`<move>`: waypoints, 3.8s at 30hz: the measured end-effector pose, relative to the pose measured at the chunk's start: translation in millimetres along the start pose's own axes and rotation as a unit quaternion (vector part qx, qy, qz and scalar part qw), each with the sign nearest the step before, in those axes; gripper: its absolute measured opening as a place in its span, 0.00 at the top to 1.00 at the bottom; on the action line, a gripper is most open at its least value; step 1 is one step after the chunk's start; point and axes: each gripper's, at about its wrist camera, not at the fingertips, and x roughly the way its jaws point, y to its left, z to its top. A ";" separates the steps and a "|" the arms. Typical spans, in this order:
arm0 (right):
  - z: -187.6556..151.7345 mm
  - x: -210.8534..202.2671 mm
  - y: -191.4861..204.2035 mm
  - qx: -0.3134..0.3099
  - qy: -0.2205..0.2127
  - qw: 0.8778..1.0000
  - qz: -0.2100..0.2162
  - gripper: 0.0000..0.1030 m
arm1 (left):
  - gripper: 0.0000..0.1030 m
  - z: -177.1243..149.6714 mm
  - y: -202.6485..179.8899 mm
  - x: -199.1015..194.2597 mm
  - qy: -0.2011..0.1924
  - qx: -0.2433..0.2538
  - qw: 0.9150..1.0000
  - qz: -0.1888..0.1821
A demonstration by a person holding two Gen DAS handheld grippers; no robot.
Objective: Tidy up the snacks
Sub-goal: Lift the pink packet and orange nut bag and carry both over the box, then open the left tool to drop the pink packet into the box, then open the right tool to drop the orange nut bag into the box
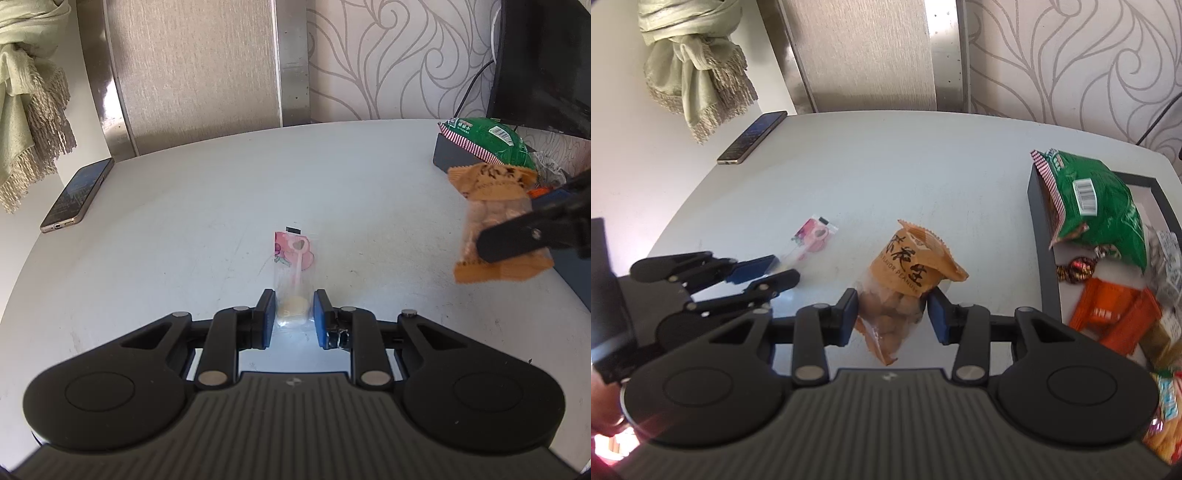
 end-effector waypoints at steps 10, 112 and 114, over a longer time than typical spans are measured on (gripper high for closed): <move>-29.2 -48.6 15.7 0.018 -0.036 0.999 -0.003 0.57 | 0.75 9.3 -7.7 -16.7 -0.023 0.024 0.999 -0.027; -63.0 -140.9 -101.8 0.100 -0.081 0.985 -0.112 0.61 | 0.27 105.4 -223.9 20.8 -0.073 0.120 0.981 -0.137; -59.0 -141.8 -101.6 0.097 -0.085 0.986 -0.110 0.61 | 0.27 104.6 -219.1 15.9 -0.075 0.119 0.981 -0.132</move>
